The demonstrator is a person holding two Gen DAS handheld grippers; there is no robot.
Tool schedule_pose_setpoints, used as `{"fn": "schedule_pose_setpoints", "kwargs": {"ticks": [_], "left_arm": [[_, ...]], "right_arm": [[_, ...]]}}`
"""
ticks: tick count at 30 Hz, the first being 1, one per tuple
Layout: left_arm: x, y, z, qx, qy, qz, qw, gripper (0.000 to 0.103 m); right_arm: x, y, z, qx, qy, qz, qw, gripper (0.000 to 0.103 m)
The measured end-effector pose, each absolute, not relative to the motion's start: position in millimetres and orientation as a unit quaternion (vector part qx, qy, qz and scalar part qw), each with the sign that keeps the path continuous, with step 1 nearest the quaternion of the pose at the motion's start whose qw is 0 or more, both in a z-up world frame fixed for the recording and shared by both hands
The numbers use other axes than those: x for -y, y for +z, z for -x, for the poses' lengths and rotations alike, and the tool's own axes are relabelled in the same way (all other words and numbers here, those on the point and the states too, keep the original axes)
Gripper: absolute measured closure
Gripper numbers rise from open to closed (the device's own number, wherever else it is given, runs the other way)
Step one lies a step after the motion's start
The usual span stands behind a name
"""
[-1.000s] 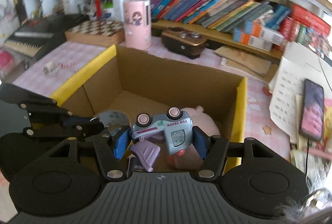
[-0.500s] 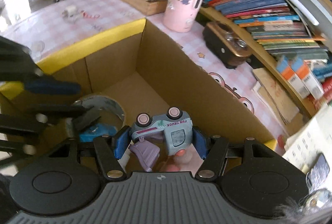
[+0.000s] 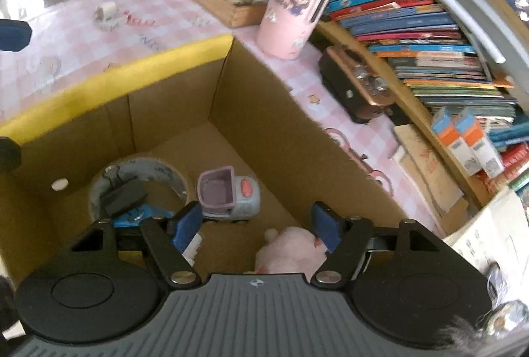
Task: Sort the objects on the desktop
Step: 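Open the right tool to release the truck inside the box, then withdraw both tools from the box back over the table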
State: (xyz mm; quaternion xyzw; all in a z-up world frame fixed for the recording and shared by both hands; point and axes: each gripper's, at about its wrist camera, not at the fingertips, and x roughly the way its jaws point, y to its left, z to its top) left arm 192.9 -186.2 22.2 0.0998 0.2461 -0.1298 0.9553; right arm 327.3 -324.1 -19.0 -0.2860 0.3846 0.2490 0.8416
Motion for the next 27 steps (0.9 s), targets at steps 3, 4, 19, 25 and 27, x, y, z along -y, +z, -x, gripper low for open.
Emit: {"fn": "schedule_pose_setpoints", "kwargs": {"ticks": [3, 4, 19, 25, 27], "left_arm": [[180.2, 27.2, -189.1, -0.240, -0.124, -0.093, 0.958, 0.025], [177.8, 28.9, -187.7, -0.239, -0.120, -0.088, 0.959, 0.023], [132.5, 41.7, -158.2, -0.221, -0.086, -0.032, 0.971, 0.013], [120.5, 40.8, -136.5, -0.205, -0.084, -0.041, 0.974, 0.009], [117.5, 38.9, -131.0, -0.207, -0.086, -0.043, 0.974, 0.009]], "right_arm": [[331.7, -2.5, -314.7, -0.370, 0.235, 0.262, 0.860, 0.031], [335.2, 3.7, -310.5, -0.365, 0.230, 0.251, 0.867, 0.031], [384.0, 61.4, -215.9, -0.286, 0.081, 0.037, 0.954, 0.031], [383.0, 53.3, -169.4, -0.278, 0.014, -0.017, 0.960, 0.030], [379.6, 47.9, -155.9, -0.280, -0.003, -0.025, 0.960, 0.030]]}}
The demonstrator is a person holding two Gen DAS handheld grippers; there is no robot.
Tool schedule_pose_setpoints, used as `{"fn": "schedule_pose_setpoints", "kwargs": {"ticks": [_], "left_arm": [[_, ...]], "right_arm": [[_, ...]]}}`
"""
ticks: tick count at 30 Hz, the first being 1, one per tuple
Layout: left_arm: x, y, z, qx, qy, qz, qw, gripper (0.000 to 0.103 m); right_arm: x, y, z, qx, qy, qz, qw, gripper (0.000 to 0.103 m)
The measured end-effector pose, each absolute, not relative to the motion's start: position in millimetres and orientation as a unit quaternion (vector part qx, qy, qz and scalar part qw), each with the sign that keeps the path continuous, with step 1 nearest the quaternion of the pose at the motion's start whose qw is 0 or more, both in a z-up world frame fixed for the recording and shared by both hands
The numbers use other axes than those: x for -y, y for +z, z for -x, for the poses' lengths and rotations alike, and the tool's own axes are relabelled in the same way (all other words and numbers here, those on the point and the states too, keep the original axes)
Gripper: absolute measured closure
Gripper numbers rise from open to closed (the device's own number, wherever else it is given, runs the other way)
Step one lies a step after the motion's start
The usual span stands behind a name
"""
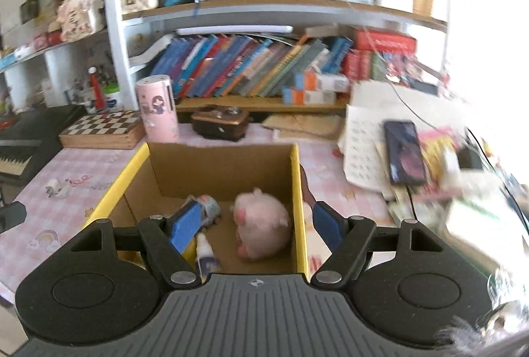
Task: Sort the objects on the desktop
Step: 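Withdraw both tools from the box back over the table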
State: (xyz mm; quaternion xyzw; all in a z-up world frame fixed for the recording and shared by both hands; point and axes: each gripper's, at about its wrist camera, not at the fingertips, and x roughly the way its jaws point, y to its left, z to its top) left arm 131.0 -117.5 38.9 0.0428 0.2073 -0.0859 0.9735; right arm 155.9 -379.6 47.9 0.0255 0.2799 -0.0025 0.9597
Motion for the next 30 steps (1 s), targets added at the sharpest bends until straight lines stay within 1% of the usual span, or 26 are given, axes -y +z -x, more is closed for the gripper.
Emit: {"fn": "schedule_pose_setpoints", "kwargs": {"ticks": [10, 16, 30], "left_arm": [[88.3, 21.3, -103.2, -0.238, -0.096, -0.027, 0.966, 0.008], [66.9, 9.7, -82.0, -0.260, -0.094, -0.032, 0.961, 0.008], [14.6, -6.9, -43.4, -0.302, -0.096, -0.040, 0.948, 0.008]], "right_arm": [[341.8, 16.2, -89.9, -0.314, -0.053, -0.058, 0.946, 0.030], [308.1, 6.5, -55.7, -0.319, -0.068, -0.065, 0.943, 0.030], [229.4, -14.4, -6.6, -0.363, -0.044, -0.052, 0.929, 0.027]]}}
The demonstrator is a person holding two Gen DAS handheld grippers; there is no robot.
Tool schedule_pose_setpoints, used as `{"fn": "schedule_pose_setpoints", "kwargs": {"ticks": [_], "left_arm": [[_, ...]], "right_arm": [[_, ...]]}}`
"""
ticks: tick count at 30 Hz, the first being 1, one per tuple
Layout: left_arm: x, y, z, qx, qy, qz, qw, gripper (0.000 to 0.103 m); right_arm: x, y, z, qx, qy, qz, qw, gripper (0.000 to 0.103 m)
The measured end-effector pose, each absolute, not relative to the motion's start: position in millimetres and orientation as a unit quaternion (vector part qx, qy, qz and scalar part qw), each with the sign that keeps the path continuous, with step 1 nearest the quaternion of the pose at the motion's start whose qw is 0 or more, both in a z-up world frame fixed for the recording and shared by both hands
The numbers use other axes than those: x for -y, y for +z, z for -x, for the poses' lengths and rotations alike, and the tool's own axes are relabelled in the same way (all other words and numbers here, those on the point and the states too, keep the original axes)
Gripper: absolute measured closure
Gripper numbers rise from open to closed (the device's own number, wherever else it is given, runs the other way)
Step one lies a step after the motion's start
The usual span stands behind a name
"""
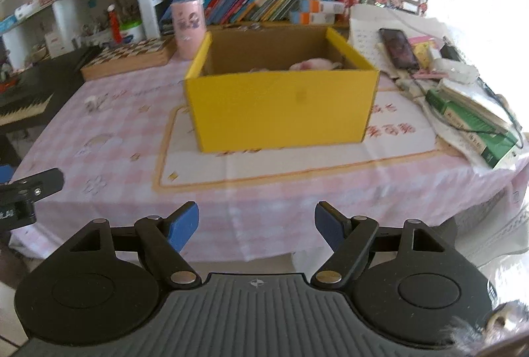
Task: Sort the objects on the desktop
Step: 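Withdraw both tools from the box back over the table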
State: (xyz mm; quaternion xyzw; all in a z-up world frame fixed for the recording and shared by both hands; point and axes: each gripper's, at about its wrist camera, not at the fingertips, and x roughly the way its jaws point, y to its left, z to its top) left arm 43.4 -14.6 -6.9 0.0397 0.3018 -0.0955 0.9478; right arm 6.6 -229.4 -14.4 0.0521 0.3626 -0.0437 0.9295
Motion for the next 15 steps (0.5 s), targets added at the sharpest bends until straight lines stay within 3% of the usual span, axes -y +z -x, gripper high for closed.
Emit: {"fn": "schedule_pose_setpoints", "kwargs": {"ticks": [15], "left_arm": [[-28.2, -11.7, -23.4, -0.315, -0.093, -0.045, 0.943, 0.008]], "right_arm": [[167.7, -23.1, 1.5, -0.380, 0.011, -0.036, 0.924, 0.027]]}}
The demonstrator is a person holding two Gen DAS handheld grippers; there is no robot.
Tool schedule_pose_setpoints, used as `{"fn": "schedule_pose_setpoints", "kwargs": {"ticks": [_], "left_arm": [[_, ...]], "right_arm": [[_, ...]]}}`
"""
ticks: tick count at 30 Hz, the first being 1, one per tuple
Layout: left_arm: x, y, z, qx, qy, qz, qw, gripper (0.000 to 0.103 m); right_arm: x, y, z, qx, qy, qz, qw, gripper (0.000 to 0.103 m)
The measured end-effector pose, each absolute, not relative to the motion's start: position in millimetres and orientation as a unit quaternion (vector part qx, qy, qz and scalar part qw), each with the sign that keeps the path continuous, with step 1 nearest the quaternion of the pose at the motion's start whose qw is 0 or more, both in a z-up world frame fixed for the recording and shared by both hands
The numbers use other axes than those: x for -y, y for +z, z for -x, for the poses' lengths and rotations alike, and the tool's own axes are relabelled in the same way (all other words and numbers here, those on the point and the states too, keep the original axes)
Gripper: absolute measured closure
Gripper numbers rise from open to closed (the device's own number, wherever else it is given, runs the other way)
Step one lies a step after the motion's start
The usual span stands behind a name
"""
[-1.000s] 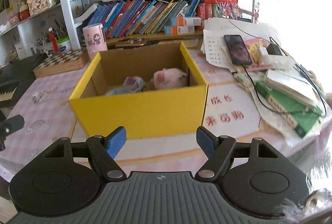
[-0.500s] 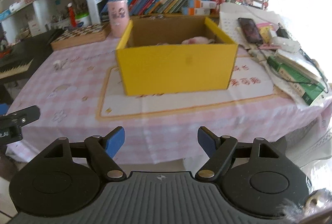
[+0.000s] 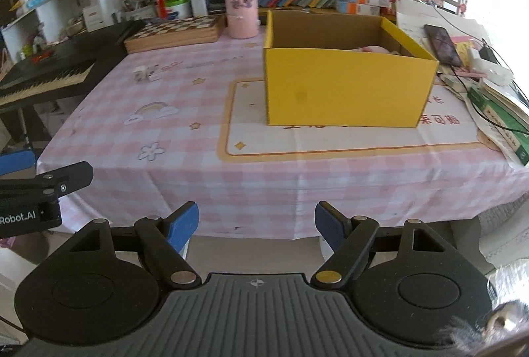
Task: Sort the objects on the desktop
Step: 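Withdraw both tools from the box back over the table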
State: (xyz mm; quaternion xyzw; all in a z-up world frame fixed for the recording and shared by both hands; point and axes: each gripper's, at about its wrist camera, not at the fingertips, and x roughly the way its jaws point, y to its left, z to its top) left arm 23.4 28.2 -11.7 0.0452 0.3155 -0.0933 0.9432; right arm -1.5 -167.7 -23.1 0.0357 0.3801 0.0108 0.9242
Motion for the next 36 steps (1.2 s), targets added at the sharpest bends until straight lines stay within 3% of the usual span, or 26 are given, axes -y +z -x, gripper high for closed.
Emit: {"fn": "schedule_pose_setpoints", "kwargs": {"ticks": [36], "left_arm": [[-107.8, -5.5, -18.3, -0.295, -0.024, -0.019, 0.955, 0.008]], "right_arm": [[77.5, -11.9, -26.8, -0.359, 0.107, 0.015, 0.927, 0.027]]}}
